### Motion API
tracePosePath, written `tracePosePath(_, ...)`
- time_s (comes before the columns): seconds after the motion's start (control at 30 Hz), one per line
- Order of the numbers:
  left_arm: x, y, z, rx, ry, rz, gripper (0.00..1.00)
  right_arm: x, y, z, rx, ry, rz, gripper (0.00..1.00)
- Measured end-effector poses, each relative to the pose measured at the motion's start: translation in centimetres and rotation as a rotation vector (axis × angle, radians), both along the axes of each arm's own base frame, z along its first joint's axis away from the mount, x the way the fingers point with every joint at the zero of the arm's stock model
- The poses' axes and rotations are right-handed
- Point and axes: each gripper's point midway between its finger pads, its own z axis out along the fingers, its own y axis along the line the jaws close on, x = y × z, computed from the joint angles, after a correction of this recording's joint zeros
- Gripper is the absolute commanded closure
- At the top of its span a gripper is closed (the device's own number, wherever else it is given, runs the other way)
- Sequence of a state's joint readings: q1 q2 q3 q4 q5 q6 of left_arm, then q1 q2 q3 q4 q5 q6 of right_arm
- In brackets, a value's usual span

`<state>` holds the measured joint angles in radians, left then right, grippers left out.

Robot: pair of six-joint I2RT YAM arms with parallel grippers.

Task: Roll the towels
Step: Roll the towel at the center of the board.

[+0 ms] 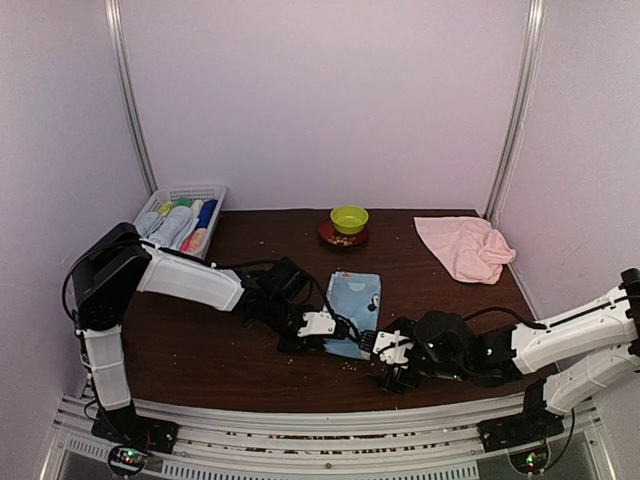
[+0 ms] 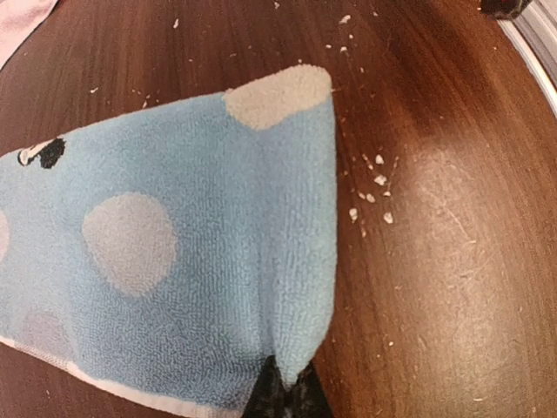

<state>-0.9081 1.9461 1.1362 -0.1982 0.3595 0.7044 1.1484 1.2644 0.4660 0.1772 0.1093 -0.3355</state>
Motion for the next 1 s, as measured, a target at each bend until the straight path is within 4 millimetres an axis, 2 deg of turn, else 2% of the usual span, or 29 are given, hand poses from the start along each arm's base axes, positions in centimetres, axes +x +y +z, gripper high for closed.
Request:
tracePosePath(0.2, -0.3, 0.1, 0.1, -0.016, 0.078, -0.017, 1.00, -0.3, -0.1, -2.8, -0.128, -0.047, 0.019, 0.08)
tracePosePath(0.5, -0.9, 0.0, 0.0, -0.015, 0.134, -0.036, 1.00, 0.8, 0.1, -3.9, -0.217, -0.174, 0.005, 0.13)
tracePosePath(0.63, -0.9, -0.1, 0.0, -0.012, 0.143, -0.039, 1.00, 1.4, 0.4, -4.6, -0.256, -0.212, 0.003, 0.19)
tracePosePath(0.8, -1.0, -0.1, -0.1, -0.009, 0.149, -0.040, 1.00, 2.2, 1.9, -4.9, -0.278, -0.239, 0.003, 0.39)
tracePosePath(0.9, -1.0, -0.1, -0.1, -0.010, 0.150, -0.042, 1.00, 2.4, 2.4, -5.3, -0.293, -0.244, 0.008, 0.65)
tracePosePath(1.0, -1.1, -0.1, -0.1, -0.010, 0.151, -0.042, 0.99, 2.5, 2.3, -6.2, -0.321, -0.237, 0.009, 0.86)
